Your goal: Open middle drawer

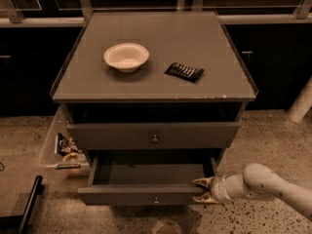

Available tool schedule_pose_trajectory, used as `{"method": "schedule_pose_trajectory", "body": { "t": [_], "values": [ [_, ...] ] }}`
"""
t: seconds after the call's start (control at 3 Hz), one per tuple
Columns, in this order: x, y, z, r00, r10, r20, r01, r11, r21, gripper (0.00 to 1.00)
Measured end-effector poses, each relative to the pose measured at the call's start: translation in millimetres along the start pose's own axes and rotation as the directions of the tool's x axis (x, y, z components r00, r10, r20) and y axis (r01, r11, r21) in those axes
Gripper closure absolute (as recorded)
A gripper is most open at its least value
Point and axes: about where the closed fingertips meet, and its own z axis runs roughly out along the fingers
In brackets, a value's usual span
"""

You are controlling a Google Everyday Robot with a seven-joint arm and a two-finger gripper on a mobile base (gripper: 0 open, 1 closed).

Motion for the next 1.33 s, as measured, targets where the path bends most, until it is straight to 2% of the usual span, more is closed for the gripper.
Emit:
{"method": "schedule_pose_trajectory", "body": {
  "t": [0.33,1.0,1.33],
  "values": [
    [0,0,0,1.0,0.0,0.0,0.0,1.0,0.0,0.86],
    [-5,-6,3,1.0,-0.002,0.023,0.002,0.9999,-0.015,0.4],
    [-1,9,2,0.999,0.014,0.047,-0.012,0.9992,-0.038,0.17]
  ]
}}
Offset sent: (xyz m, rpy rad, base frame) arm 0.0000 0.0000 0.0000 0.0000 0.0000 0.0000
